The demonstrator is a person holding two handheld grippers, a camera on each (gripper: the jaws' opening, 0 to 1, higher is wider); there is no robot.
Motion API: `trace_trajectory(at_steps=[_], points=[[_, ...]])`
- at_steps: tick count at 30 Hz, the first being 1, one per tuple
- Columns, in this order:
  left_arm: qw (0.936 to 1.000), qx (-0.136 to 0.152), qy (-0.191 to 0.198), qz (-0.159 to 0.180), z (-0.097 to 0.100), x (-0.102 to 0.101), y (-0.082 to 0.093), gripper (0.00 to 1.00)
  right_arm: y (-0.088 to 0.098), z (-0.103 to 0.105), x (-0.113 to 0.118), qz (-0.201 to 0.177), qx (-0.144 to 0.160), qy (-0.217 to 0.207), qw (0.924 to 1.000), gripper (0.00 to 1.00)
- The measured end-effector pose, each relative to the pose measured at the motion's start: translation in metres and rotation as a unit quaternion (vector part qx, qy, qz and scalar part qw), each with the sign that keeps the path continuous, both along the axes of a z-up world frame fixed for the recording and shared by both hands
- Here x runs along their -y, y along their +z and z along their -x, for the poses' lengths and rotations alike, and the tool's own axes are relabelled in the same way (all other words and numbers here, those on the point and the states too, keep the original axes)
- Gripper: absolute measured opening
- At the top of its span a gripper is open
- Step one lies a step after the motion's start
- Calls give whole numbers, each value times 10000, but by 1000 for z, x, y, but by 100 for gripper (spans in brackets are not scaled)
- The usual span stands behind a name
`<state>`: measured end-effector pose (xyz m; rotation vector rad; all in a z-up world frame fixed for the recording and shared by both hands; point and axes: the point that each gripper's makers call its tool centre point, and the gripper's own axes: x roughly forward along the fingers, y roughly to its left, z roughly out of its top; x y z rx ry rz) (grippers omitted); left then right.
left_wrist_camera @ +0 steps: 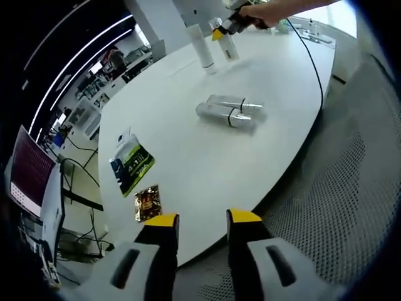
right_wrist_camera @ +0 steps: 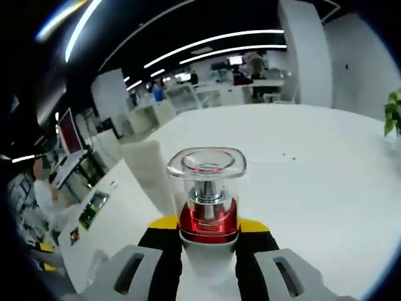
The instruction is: Arrange the skincare products in the storage area until every visible bottle or jar stands upright without overlapping.
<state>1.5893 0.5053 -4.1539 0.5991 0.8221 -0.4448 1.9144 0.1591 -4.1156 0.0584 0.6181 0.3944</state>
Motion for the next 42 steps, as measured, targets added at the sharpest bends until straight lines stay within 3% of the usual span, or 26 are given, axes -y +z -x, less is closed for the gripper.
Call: trace_trajectory(at_steps=[12,21,29,42], points=[[10000,-79,44,-28,1,-2,-2,26,-22,-27,13,296,250,-293,9988,28],[9999,-140,17,-34,3,-1,-4,26,-16,-34,4,422,636,-313,9966,28],[9997,-228,9,-81,5,-2,-7,25,-12,-22,-4,428,1026,-364,9931,29],[9996,-259,-7,-111,6,-3,-9,25,-15,-14,-8,250,806,-23,9964,34]])
